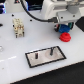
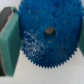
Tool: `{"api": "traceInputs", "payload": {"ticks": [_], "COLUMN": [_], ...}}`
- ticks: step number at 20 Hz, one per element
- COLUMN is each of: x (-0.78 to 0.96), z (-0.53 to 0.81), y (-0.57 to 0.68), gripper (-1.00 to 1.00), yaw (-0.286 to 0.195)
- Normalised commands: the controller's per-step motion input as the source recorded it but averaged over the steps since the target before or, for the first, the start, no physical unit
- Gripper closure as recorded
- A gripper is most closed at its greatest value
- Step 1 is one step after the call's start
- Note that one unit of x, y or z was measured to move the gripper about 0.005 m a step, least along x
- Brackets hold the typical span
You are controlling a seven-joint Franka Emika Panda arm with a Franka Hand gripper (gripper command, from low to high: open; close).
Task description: Insert the blue gear onto the right peg, followed by the red gear
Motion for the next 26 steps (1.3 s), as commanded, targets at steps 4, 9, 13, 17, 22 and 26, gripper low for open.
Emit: {"api": "traceInputs", "payload": {"ticks": [4,9,13,17,22,26], "x": [0.46,0.52,0.55,0.56,0.64,0.72], "z": [0.46,0.43,0.38,0.28,0.26,0.29], "y": [-0.21,-0.27,-0.35,-0.40,-0.36,-0.26], "gripper": [1.00,1.00,1.00,1.00,1.00,1.00], "yaw": [0.000,0.000,0.000,0.000,0.000,0.000]}}
